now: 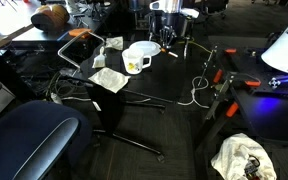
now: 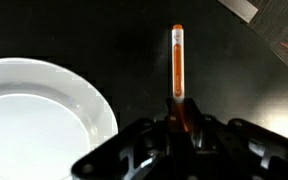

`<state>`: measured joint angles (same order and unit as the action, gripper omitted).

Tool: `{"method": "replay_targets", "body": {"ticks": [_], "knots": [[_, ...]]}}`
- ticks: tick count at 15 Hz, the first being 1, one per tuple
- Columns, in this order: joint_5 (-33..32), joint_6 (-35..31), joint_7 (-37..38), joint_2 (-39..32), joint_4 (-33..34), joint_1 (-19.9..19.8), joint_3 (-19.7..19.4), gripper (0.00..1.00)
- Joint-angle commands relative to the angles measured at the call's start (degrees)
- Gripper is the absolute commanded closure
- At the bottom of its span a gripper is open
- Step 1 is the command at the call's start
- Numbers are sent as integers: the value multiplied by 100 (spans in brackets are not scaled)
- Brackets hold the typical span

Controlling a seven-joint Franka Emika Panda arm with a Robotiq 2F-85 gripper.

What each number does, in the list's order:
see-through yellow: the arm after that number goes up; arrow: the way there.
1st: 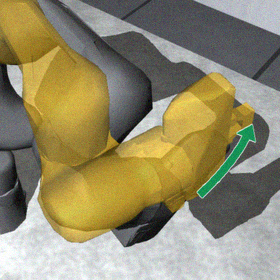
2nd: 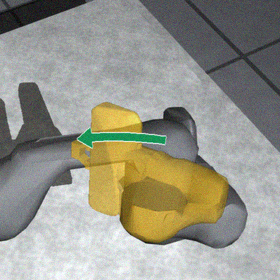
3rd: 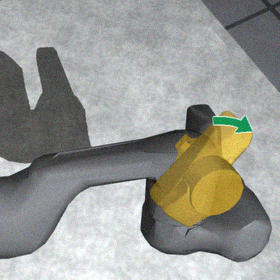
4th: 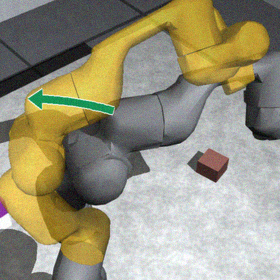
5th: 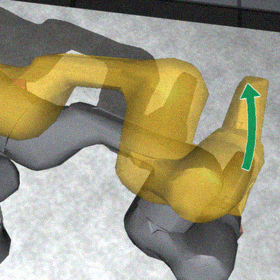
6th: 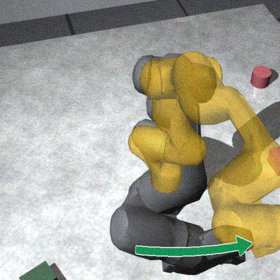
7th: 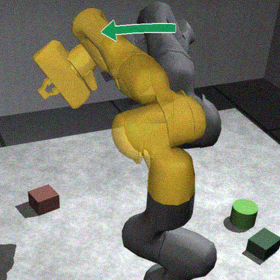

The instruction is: Pick the marker from the cup and put it on the table

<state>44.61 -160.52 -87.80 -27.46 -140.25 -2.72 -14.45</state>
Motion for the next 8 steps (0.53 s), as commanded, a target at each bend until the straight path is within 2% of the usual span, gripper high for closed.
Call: {"method": "replay_targets", "body": {"ticks": [1, 8], "knots": [[-176, 0, 427, -88, 85, 232, -215, 56], [-379, -161, 708, 604, -366, 836, -723, 3]]}}
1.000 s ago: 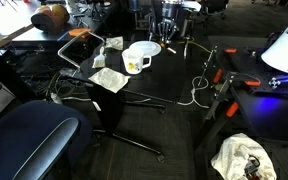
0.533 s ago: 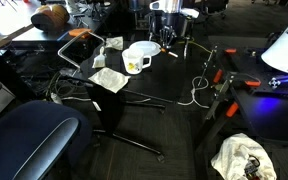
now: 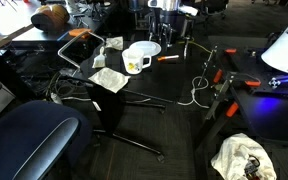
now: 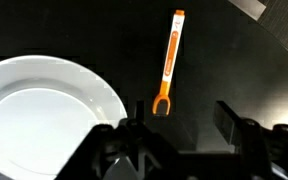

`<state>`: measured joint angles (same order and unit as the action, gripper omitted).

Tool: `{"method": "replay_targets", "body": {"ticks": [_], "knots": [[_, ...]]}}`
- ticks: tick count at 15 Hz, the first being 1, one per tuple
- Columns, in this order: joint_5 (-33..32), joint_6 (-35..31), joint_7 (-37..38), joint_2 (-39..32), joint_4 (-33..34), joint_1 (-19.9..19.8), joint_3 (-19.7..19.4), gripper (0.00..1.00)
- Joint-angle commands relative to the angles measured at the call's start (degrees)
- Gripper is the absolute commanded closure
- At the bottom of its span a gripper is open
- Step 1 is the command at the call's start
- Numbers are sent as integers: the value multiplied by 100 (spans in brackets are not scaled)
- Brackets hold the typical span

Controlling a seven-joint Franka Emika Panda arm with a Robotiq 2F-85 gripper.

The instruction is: Pick the marker from the cup and put it on the table

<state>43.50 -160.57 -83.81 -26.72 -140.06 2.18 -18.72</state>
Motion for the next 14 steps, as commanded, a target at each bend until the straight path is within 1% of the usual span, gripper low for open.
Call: {"method": "replay_targets", "body": {"ticks": [1, 3, 4, 5, 6, 7, 10, 11, 14], "knots": [[-346, -174, 357, 674, -490, 487, -428, 0], [-512, -230, 451, 973, -687, 740, -676, 0], [-1289, -466, 978, 1272, -858, 57, -78, 0], [-1636, -520, 1228, 1405, -947, 36, -71, 0], [-1385, -441, 1071, 1439, -987, 683, -642, 0], [-1594, -475, 1269, 1572, -1066, 647, -618, 0], [-1703, -419, 1201, 1910, -1219, 758, -762, 0], [-1519, -318, 1011, 1505, -934, 622, -635, 0], [-1545, -318, 1011, 1711, -1048, 661, -667, 0]]}}
